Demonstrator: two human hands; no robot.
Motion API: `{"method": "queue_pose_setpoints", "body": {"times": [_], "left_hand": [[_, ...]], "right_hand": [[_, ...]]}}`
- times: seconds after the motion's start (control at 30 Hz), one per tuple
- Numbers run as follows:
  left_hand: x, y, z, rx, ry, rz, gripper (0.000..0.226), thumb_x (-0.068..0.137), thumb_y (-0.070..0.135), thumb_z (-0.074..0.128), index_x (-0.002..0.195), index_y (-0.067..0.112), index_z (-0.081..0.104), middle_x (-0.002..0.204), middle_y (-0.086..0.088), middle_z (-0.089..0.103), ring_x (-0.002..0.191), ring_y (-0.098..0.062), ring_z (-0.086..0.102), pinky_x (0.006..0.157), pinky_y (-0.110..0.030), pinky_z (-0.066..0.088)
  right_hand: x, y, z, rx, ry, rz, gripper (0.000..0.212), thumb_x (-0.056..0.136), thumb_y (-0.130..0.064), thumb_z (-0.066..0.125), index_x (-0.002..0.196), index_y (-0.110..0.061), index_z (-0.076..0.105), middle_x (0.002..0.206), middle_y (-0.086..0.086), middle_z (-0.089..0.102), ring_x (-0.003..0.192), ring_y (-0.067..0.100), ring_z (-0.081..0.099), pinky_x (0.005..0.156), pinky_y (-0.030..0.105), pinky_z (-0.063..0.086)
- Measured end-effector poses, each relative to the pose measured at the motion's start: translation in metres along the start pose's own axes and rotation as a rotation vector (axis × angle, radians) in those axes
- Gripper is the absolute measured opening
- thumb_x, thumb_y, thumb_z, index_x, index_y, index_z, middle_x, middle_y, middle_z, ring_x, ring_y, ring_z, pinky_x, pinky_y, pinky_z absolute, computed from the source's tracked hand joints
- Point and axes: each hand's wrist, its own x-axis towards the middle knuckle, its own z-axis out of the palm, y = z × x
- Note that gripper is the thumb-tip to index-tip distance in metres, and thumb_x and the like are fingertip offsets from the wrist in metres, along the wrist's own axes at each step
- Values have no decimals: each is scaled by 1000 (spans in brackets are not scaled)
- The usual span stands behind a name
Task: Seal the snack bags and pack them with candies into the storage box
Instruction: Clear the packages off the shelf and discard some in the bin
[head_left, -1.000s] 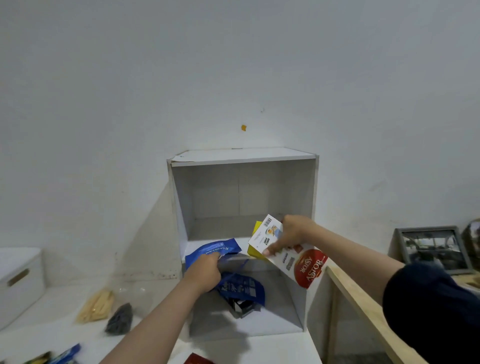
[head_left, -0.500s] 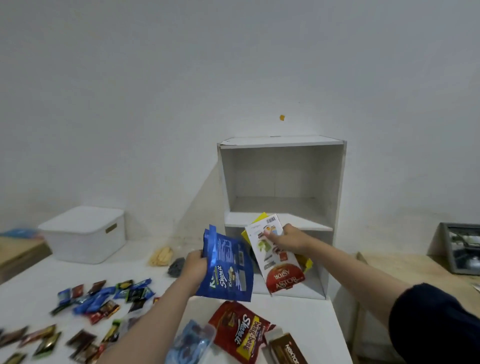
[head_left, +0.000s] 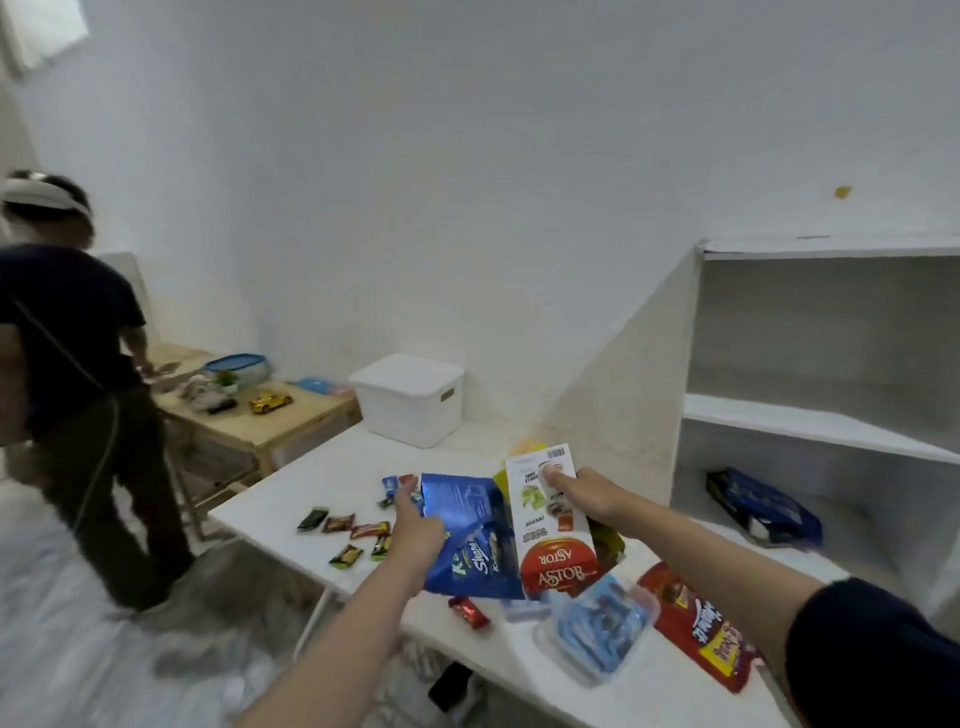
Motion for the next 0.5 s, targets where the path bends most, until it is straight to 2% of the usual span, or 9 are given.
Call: {"method": "queue_pose_setpoints", "body": {"times": [0.07, 0.1, 0.13, 0.2, 0.27, 0.3, 0.37, 0.43, 0.5], "left_hand": [[-2, -8, -48, -7, 56, 31, 54, 83, -12, 34, 120, 27, 42, 111, -10, 55, 78, -22, 59, 63, -29, 52], [-3, -9, -65, 14, 75, 28, 49, 83, -12, 33, 112, 25, 49, 110, -10, 57, 69, -15, 54, 55, -21, 47], [-3, -14, -86, 24, 114, 7, 41, 86, -8, 35, 106, 21, 55, 111, -8, 57, 67, -11, 51, 55, -16, 45], [-7, -20, -129, -55, 188, -40, 19, 96, 15, 44, 97, 14, 63, 108, -8, 60, 80, -15, 53, 71, -24, 45], [-9, -30, -176, -87, 214, -87, 43, 88, 50, 55, 96, 9, 65, 101, -6, 62, 92, -22, 56, 85, -35, 45], [-10, -35, -197, -99, 204, -89, 54, 78, 56, 65, 100, 7, 64, 103, -8, 64, 97, -25, 59, 89, -39, 47], [-11, -47, -233, -137, 176, -87, 65, 64, 39, 84, 111, 2, 59, 111, -18, 64, 99, -30, 64, 91, -44, 52], [-9, -59, -265, -155, 201, -91, 61, 69, 11, 82, 120, -1, 52, 116, -24, 61, 89, -29, 66, 79, -42, 56], [-5, -70, -293, -152, 259, -79, 52, 76, 1, 75, 121, 2, 50, 117, -23, 59, 85, -28, 67, 70, -38, 57]], "right_hand": [[13, -21, 51, -22, -56, -25, 51, 94, -52, 44, 111, -8, 63, 103, 13, 72, 88, 29, 71, 88, 44, 55], [16, -29, 68, -41, -69, -37, 52, 92, -54, 45, 110, -9, 63, 102, 13, 72, 88, 29, 71, 88, 45, 55], [20, -38, 90, -67, -83, -45, 53, 91, -57, 45, 107, -10, 64, 99, 12, 73, 85, 27, 71, 85, 43, 56], [26, -57, 133, -102, -124, -56, 51, 90, -59, 45, 99, -13, 65, 86, 5, 75, 75, 22, 73, 74, 35, 58], [35, -77, 180, -87, -223, -97, 42, 92, -56, 44, 96, -19, 64, 76, -2, 75, 69, 16, 73, 65, 29, 58], [39, -86, 201, -65, -261, -113, 38, 93, -53, 44, 98, -21, 63, 77, -3, 76, 70, 16, 73, 63, 27, 58], [48, -104, 237, -56, -295, -121, 37, 93, -52, 45, 100, -20, 63, 83, 0, 76, 73, 18, 73, 64, 27, 57], [59, -120, 268, -97, -328, -130, 41, 93, -52, 45, 99, -17, 65, 84, 3, 75, 74, 19, 73, 65, 28, 57], [72, -135, 297, -131, -363, -139, 42, 93, -53, 46, 92, -16, 66, 83, 4, 75, 74, 19, 73, 69, 30, 58]]}}
